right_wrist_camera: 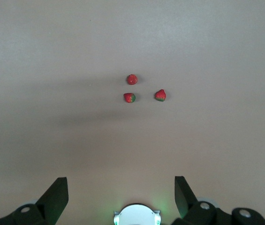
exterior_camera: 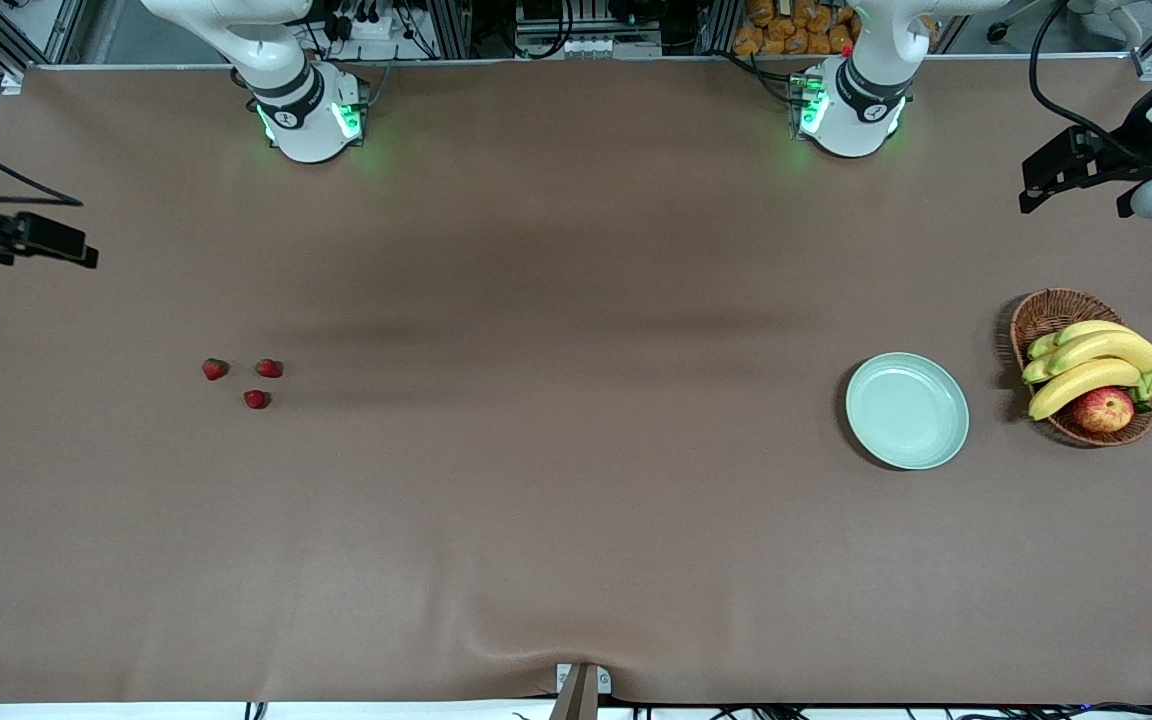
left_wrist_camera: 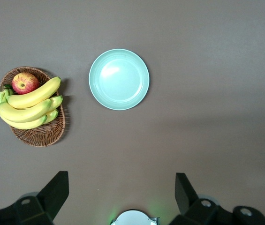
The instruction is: Collect all strawberries into plate
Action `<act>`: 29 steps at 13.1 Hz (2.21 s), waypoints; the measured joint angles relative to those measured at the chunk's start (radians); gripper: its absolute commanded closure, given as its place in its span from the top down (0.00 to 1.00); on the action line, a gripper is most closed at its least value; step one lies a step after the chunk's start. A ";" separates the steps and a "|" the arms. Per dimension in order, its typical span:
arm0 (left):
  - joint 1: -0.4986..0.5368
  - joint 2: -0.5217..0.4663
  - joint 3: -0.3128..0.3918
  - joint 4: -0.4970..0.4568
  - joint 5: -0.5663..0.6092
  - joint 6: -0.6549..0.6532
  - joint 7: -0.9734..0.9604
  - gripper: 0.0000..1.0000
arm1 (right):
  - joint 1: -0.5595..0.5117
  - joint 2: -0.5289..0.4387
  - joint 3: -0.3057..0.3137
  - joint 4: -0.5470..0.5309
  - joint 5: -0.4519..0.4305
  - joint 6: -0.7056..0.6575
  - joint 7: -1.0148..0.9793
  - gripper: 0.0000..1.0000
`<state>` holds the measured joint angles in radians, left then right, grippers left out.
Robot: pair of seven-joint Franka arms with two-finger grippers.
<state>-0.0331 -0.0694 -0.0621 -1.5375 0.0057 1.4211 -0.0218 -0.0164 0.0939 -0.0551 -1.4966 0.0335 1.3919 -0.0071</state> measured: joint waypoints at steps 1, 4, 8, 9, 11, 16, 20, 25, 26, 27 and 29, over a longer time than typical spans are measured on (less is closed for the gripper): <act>0.001 0.003 0.000 0.000 0.000 0.000 0.000 1.00 | 0.003 0.008 0.001 -0.044 0.000 0.051 0.000 1.00; 0.001 0.024 0.001 0.001 0.000 0.002 0.000 1.00 | 0.017 0.072 0.005 -0.190 0.000 0.270 0.000 1.00; 0.002 0.037 0.001 0.002 0.000 0.009 0.000 1.00 | 0.022 0.243 0.006 -0.298 0.000 0.563 0.000 1.00; 0.001 0.037 0.001 0.004 0.000 0.012 0.000 1.00 | 0.022 0.290 0.006 -0.313 0.000 0.620 0.000 1.00; -0.001 0.037 0.000 0.005 0.000 0.014 0.000 1.00 | 0.022 0.362 0.006 -0.325 0.000 0.698 0.000 1.00; -0.006 0.038 -0.002 0.006 0.000 0.040 0.000 1.00 | 0.022 0.453 0.006 -0.327 0.000 0.747 0.000 0.94; -0.031 0.056 -0.004 0.004 0.000 0.062 0.000 1.00 | 0.022 0.482 0.005 -0.328 0.000 0.768 0.000 0.87; -0.099 0.114 -0.007 -0.001 0.000 0.122 -0.035 1.00 | 0.022 0.502 0.003 -0.354 0.000 0.764 0.000 0.73; -0.110 0.131 -0.013 -0.002 0.000 0.139 -0.063 1.00 | 0.022 0.505 0.003 -0.360 0.000 0.762 0.000 0.70; -0.121 0.151 -0.021 -0.003 0.000 0.157 -0.090 1.00 | 0.022 0.507 0.003 -0.362 0.000 0.760 0.000 0.63; -0.151 0.196 -0.029 -0.005 0.000 0.193 -0.148 1.00 | 0.022 0.509 0.003 -0.362 0.000 0.760 0.000 0.38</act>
<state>-0.1843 0.1269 -0.0907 -1.5423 0.0056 1.6144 -0.1700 0.0055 0.6024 -0.0518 -1.8585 0.0338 2.1519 -0.0073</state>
